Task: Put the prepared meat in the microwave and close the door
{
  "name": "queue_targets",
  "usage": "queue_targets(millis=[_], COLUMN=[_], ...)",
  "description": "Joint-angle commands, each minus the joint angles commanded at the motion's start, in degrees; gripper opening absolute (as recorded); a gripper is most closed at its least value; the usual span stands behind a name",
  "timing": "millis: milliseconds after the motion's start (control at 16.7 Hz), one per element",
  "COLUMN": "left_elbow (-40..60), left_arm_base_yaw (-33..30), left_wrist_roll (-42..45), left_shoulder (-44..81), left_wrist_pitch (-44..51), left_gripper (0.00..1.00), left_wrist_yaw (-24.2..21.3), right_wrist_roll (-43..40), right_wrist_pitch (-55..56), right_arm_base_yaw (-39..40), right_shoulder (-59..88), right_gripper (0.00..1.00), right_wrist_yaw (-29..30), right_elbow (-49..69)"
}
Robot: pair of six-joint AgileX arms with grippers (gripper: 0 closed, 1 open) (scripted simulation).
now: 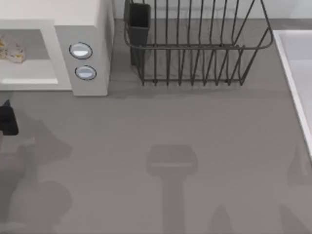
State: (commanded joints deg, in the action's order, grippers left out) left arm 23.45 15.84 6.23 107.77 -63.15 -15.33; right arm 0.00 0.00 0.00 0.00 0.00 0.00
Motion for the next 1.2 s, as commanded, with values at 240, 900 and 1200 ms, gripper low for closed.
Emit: queue_targets(millis=[240, 900, 1200], left_elbow=[0.2, 5.9, 8.2], left_arm_base_yaw=[-0.3, -0.3, -0.3], left_wrist_roll=[0.0, -0.1, -0.2], left_shoulder=[0.3, -20.6, -26.3], left_wrist_pitch=[0.1, 28.5, 34.8], left_gripper=[1.0, 1.0, 1.0], left_wrist_yaw=[0.1, 0.4, 0.5], right_wrist_roll=[0.0, 0.0, 0.0], right_wrist_pitch=[0.0, 0.0, 0.0], right_arm_base_yaw=[0.0, 0.0, 0.0], right_shoulder=[0.0, 0.0, 0.0], right_gripper=[1.0, 1.0, 1.0], right_wrist_yaw=[0.0, 0.0, 0.0], right_elbow=[0.0, 0.0, 0.0])
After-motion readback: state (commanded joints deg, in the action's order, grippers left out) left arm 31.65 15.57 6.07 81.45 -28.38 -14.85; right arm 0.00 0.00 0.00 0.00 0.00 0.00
